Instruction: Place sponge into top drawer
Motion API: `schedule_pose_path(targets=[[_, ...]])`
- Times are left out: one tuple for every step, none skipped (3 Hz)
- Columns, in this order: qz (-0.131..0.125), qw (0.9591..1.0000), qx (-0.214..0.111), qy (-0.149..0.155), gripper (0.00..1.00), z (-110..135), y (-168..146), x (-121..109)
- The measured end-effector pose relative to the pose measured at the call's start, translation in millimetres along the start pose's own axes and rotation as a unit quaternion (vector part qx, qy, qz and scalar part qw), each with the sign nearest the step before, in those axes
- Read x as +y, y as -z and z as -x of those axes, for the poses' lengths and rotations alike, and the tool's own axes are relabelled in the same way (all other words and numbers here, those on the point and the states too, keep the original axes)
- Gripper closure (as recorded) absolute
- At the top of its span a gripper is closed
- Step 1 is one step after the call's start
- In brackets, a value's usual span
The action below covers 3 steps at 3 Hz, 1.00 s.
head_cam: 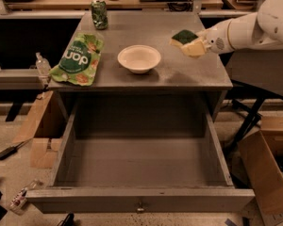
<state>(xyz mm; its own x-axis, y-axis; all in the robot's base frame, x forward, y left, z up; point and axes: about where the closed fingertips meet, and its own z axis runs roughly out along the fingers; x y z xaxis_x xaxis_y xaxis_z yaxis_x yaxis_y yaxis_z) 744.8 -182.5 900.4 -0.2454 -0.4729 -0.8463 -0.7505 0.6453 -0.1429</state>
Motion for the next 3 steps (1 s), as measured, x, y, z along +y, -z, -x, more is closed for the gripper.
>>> schedule_pose_path(targets=[[-0.007, 0.9999, -0.006, 0.012, 1.0, -1.6, 34.4, 28.0], [0.029, 0.9991, 0.013, -0.027, 1.0, -54.6, 45.7, 70.8], [0.076, 0.9926, 0.038, -0.087, 1.0, -107.6, 43.2, 122.7]])
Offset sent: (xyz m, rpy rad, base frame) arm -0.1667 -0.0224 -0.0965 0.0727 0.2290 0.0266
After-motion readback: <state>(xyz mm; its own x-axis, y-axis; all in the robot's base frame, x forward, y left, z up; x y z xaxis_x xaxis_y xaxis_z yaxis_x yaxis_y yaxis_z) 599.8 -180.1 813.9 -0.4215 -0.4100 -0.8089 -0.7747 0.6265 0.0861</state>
